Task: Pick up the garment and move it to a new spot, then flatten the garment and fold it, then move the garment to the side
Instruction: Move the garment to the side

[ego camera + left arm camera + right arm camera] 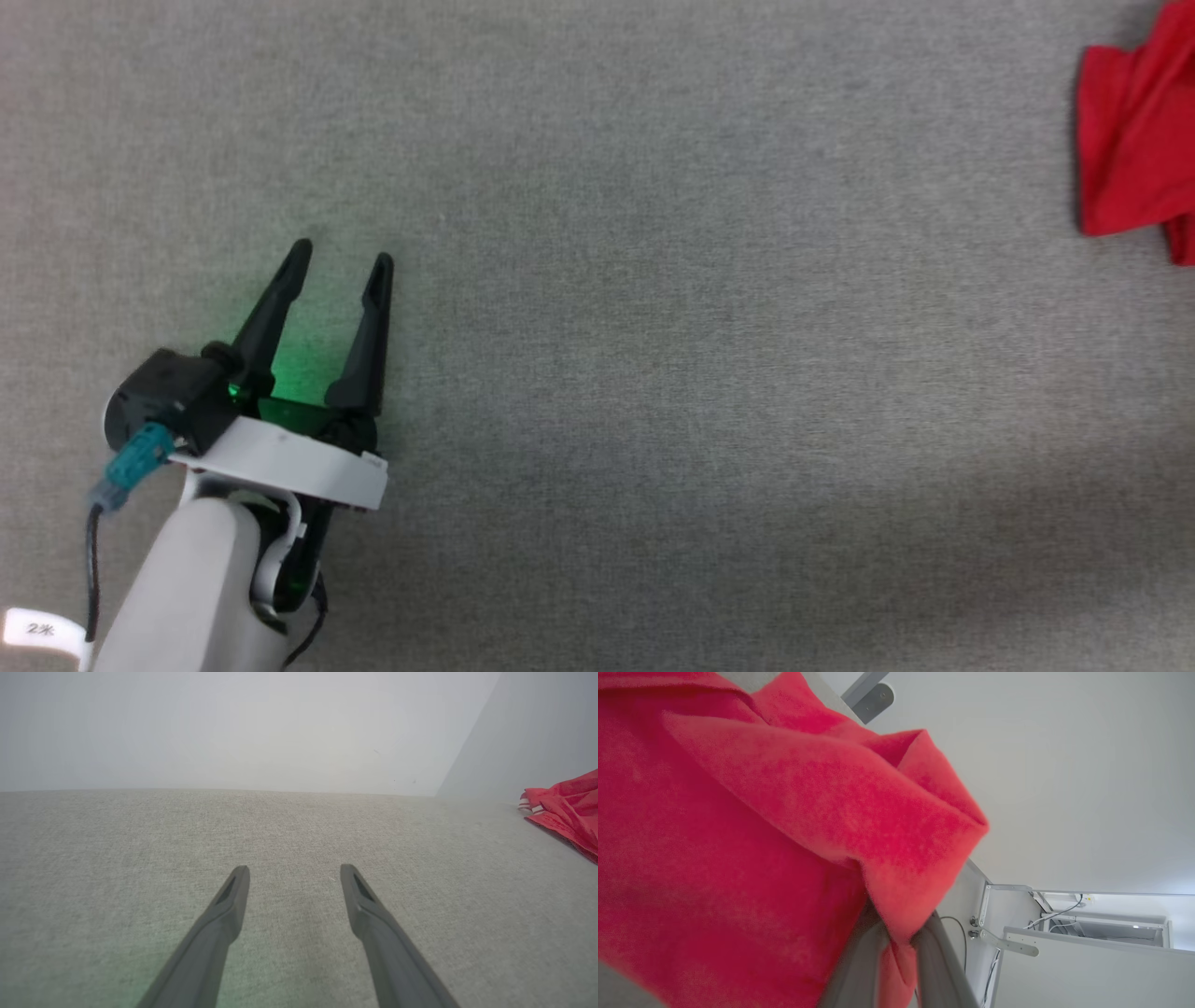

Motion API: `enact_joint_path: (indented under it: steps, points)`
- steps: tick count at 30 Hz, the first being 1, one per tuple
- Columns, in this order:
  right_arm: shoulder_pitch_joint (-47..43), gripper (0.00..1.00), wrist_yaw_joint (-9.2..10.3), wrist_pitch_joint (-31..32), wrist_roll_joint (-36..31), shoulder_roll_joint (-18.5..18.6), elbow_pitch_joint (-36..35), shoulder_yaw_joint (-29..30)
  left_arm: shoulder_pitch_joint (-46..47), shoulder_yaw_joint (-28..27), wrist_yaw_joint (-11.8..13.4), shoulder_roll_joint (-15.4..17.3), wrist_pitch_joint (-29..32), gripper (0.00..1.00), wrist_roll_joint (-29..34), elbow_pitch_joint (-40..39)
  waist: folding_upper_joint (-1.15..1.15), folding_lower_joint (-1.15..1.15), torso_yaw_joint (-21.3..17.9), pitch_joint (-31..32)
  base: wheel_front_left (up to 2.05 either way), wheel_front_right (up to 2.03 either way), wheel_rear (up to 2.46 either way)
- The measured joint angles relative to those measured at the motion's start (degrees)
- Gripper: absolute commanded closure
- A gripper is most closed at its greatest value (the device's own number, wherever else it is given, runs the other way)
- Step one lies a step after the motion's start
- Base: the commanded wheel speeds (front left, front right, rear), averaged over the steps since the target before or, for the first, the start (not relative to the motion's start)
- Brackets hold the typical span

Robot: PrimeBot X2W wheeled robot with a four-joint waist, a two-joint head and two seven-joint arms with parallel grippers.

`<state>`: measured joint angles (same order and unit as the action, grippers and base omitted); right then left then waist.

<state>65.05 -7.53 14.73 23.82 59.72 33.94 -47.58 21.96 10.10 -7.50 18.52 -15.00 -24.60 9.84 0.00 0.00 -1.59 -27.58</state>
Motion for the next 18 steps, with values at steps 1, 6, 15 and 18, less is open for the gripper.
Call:
enact_joint_path:
  steps: [1,6,15,18]
  points:
    - [0.29,1.00,0.01,0.09,-0.70,0.21,0.53,-0.19,0.27,0.16,0.00,-0.03,0.00,0.00,0.00,-0.04,0.00,0.00,0.11,-0.33,0.00,0.00,0.00]
    - [1.33,1.00,0.00,0.40,-2.71,0.11,4.00,-0.24,0.86,0.80,0.00,-0.15,0.00,0.00,-0.09,0.05,0.00,0.00,1.07,-1.73,0.00,0.00,0.00]
    - [1.31,1.00,0.01,0.04,-3.27,-2.98,10.43,2.45,1.59,1.41,0.00,-0.46,0.00,0.00,-0.60,0.15,0.00,0.00,3.30,-3.51,0.00,0.00,0.00]
    - [1.22,1.00,0.01,-0.54,-3.28,-4.12,12.61,3.72,1.65,1.59,0.00,-0.58,0.00,0.00,-0.63,0.22,0.00,0.00,3.99,-3.83,0.00,0.00,0.00]
